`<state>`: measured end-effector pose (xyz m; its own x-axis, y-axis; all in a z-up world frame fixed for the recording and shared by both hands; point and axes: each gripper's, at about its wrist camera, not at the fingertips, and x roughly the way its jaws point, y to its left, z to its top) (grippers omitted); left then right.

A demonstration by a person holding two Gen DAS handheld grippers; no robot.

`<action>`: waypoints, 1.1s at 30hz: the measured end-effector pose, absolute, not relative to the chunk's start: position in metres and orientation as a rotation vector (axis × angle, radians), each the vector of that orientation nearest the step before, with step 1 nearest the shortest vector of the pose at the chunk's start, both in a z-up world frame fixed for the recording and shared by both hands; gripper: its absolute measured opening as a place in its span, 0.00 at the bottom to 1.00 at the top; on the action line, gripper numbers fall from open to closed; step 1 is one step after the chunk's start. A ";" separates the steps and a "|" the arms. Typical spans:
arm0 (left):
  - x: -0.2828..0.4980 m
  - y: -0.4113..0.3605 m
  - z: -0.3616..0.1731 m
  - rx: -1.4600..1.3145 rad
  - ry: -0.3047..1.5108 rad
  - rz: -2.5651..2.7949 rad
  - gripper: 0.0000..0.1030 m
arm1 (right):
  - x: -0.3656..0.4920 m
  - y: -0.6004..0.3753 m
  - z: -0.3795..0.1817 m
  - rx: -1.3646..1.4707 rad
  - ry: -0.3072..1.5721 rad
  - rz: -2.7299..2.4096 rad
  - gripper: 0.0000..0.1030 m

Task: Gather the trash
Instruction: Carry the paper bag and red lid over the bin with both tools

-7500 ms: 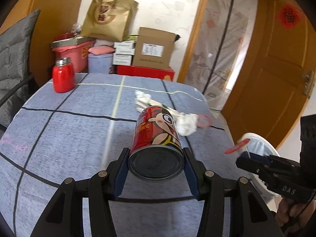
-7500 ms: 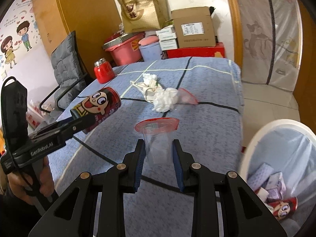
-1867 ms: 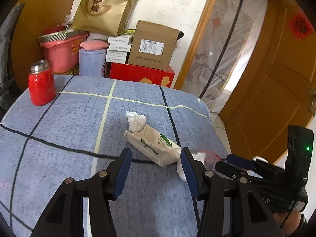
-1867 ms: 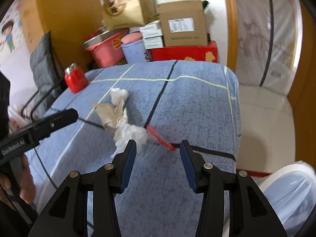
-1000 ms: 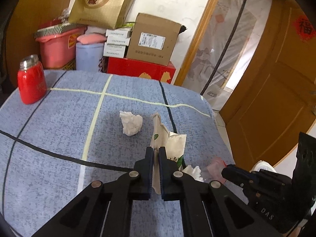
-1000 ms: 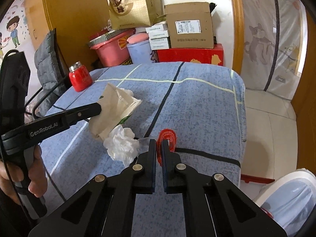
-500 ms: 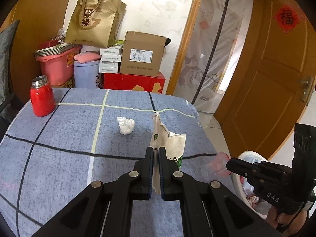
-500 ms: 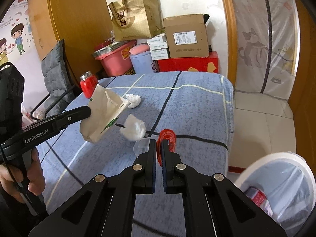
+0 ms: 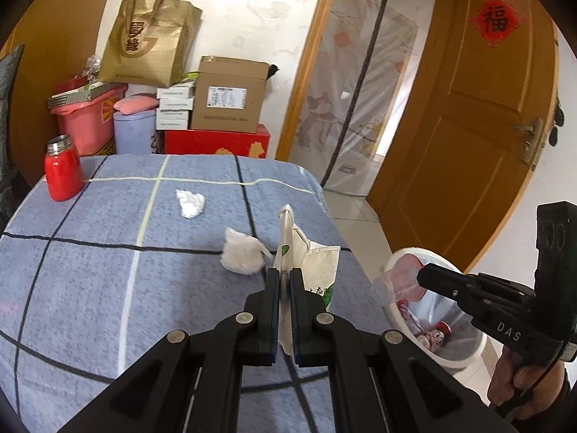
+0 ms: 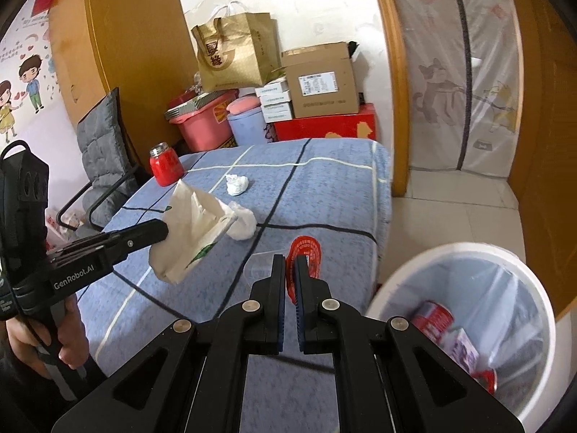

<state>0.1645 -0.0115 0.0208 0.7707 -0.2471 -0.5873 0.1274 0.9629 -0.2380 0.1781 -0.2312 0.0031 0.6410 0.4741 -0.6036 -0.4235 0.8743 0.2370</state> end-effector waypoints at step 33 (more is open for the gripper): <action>0.168 -0.162 0.008 -0.087 0.729 -0.490 0.05 | 0.140 -0.370 -0.021 0.209 0.734 0.250 0.05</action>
<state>0.1681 -0.1619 0.0078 0.6385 -0.4589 -0.6179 0.3996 0.8838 -0.2434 0.1399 -0.3705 -0.0205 0.7156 0.2963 -0.6325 -0.1509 0.9498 0.2742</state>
